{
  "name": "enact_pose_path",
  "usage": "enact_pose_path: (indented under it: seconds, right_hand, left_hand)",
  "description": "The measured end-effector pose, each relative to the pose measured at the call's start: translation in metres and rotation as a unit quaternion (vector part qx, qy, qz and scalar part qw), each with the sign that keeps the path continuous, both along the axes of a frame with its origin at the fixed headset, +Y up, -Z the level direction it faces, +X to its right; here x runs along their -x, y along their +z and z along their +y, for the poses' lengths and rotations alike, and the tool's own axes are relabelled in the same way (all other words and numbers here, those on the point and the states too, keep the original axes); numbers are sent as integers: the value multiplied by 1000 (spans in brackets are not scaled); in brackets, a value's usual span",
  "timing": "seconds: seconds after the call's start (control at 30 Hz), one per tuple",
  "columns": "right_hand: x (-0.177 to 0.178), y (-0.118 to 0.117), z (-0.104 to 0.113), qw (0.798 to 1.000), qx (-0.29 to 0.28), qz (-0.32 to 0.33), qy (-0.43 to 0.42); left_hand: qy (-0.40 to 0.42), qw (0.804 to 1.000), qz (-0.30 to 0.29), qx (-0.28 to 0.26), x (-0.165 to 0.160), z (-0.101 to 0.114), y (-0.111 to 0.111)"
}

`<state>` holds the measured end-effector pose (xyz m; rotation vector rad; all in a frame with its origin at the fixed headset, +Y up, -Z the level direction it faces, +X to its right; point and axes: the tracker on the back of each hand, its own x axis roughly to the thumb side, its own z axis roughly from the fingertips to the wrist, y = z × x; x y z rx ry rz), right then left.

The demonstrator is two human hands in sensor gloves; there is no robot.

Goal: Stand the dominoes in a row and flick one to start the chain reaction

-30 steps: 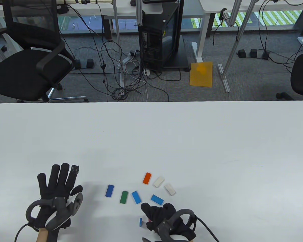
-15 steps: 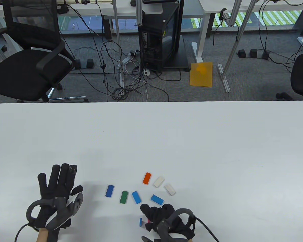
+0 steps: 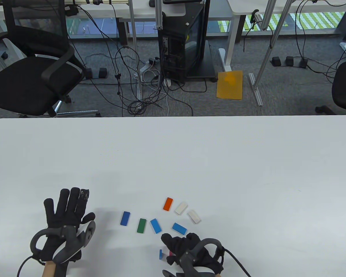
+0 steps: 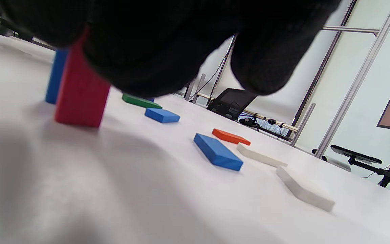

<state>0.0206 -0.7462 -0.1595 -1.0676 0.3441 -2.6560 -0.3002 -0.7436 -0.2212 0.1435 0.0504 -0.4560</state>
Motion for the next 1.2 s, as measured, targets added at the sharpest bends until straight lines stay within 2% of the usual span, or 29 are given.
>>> enact_pose_path:
  seconds: [0.97,1.07,1.2]
  right_hand:
    - [0,1,0,1000,-1,-1,11]
    - [-4,1,6,1000,0,-4,6]
    - [-20,4,33,997,-41,-23,-54]
  left_hand:
    - [0,1000,-2,1,-1,-1,0]
    - [0,1000,-1,0,0,-1,0]
    - [-3,1000,2,1,0,0,0]
